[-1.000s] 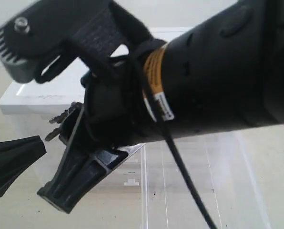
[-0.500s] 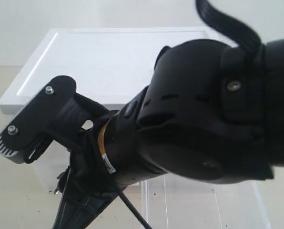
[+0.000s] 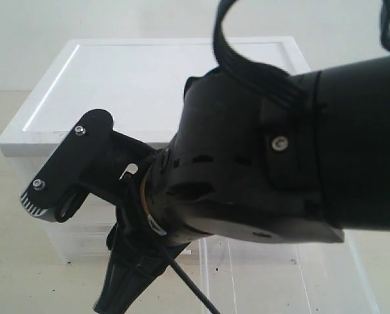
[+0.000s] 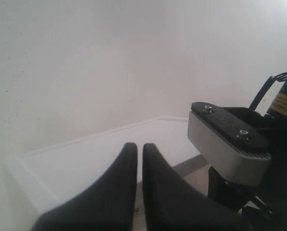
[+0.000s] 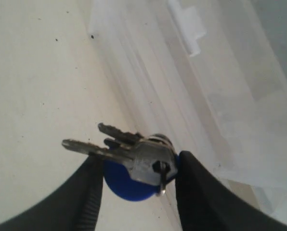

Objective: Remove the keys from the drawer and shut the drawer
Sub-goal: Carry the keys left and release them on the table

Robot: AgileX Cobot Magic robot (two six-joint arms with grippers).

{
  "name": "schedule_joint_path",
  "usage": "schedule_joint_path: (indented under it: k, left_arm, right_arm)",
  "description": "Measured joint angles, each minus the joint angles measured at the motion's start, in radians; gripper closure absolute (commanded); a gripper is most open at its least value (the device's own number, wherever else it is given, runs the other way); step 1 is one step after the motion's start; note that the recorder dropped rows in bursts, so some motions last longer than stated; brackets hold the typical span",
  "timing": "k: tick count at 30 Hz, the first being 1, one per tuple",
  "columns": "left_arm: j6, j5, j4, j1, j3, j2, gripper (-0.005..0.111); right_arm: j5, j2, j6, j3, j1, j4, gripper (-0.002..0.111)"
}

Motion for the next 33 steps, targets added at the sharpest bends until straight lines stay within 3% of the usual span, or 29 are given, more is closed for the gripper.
schedule_joint_path:
  k: [12,17,19,33]
  left_arm:
    - [0.000,0.020,0.000,0.000,0.000,0.000,0.102]
    - [-0.010,0.020,0.000,0.000,0.000,0.000,0.102]
    - [-0.012,0.020,0.000,0.000,0.000,0.000,0.102]
    - [-0.131,-0.039,0.137,0.000,0.000,-0.002,0.102]
  right_arm:
    - [0.005,-0.002,0.020,-0.002,0.000,-0.011,0.105]
    - [0.005,-0.002,0.022,-0.002,0.000,-0.013,0.067]
    - [0.005,-0.002,0.025,-0.002,0.000,-0.029,0.059]
    - [0.032,-0.025,0.111,-0.035,0.000,-0.131,0.065]
